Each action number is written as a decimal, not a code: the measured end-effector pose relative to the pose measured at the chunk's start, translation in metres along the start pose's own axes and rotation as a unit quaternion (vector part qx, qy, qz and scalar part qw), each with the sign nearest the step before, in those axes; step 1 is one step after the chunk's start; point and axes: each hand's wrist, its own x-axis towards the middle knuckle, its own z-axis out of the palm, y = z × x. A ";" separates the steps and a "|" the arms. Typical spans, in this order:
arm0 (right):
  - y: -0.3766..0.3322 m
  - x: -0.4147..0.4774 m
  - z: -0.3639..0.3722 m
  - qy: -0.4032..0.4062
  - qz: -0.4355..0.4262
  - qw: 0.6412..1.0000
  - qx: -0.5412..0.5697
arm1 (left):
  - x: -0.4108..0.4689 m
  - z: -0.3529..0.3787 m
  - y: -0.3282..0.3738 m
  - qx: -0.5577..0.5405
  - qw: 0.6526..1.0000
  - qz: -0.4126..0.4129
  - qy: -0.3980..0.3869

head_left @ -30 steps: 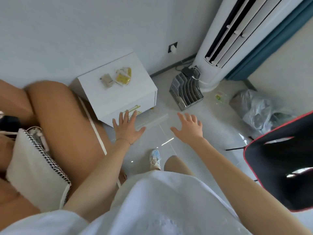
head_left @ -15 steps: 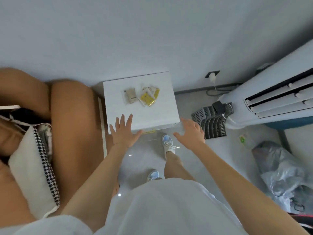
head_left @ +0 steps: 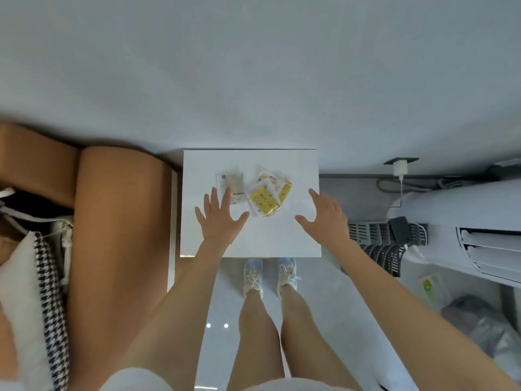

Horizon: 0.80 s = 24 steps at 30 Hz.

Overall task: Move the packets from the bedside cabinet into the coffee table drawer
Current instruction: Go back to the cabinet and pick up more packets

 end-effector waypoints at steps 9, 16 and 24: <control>-0.005 0.125 0.072 0.024 0.022 0.999 0.043 | 0.109 0.072 0.002 -0.118 0.991 -0.057 -0.037; -0.023 0.171 0.105 0.068 0.052 0.995 0.049 | 0.136 0.103 0.013 -0.125 0.989 -0.073 0.001; -0.028 0.175 0.119 0.051 0.110 0.980 0.155 | 0.134 0.112 -0.012 -0.051 0.993 0.011 0.108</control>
